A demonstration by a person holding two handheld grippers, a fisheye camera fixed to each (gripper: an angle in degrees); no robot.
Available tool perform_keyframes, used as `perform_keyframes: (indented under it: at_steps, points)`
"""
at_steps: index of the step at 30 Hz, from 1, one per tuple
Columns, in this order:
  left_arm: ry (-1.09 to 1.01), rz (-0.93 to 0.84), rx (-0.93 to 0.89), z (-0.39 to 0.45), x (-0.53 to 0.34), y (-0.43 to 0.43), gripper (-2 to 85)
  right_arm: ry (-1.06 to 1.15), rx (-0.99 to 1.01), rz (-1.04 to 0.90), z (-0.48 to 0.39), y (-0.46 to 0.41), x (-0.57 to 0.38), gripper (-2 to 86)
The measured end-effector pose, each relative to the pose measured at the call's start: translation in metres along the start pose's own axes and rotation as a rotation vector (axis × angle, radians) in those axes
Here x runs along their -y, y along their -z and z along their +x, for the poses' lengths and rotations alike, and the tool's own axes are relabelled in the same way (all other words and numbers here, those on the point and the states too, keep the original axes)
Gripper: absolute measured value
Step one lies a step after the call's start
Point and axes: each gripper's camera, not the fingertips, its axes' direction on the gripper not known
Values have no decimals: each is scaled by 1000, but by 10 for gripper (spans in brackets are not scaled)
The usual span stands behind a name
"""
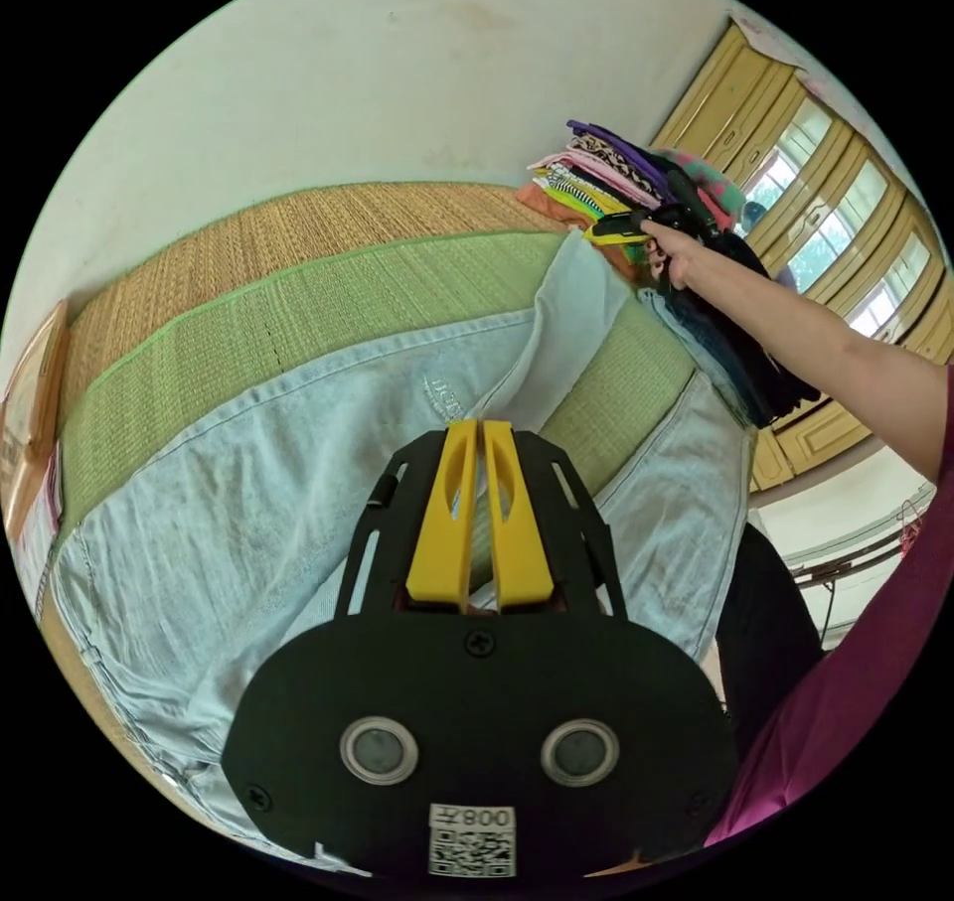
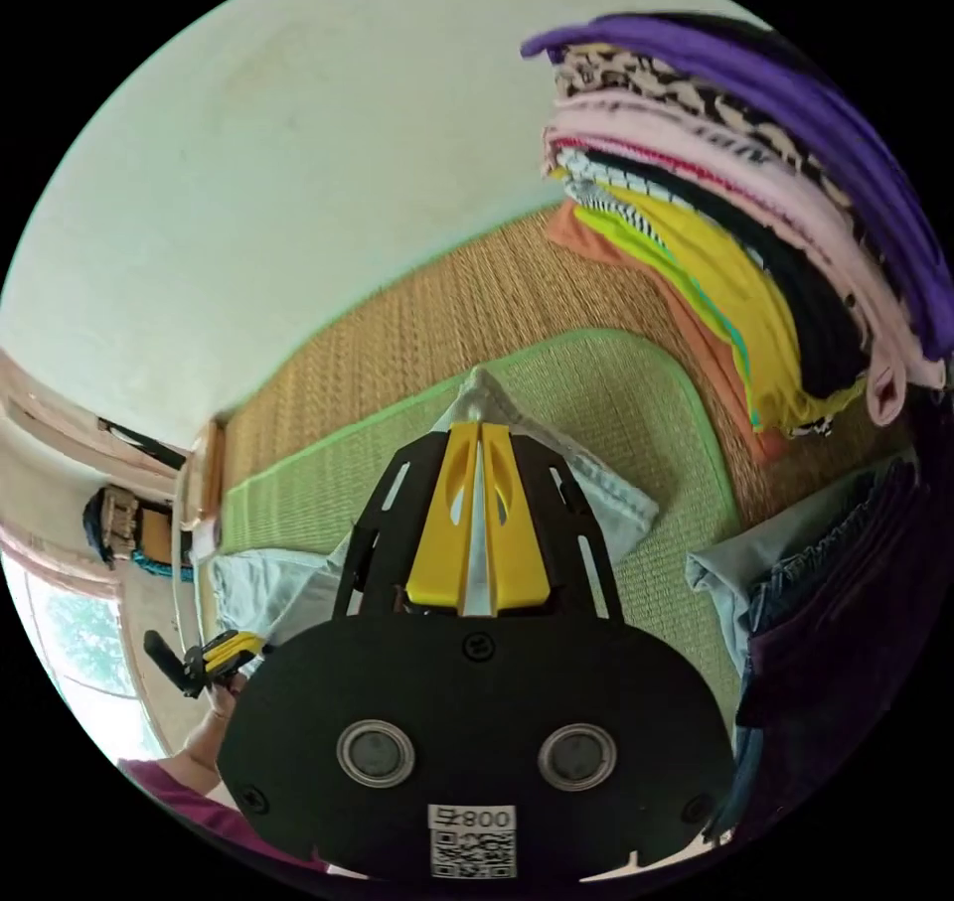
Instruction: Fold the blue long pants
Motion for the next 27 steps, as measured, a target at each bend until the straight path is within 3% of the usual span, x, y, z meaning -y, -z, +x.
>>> perform_keyframes:
  at_steps: [4,9,15,21,27]
  points:
    - [-25,117,-33,12,-1,35,9,109,192,192,2,110,-18,-1]
    - [-100,57,-126,40,-16,26,13,135,166,224,45,174,-89,0]
    - [-103,-217,-153,65,-44,-42,19,-34,9,70,122,132,-163,0]
    - [-22,-96,-177,52,-49,-16,16,133,-98,37,67,114,-164,0]
    - [221,-65,-6,2,-63,-15,4,320,-253,-134,5,25,-162,-2]
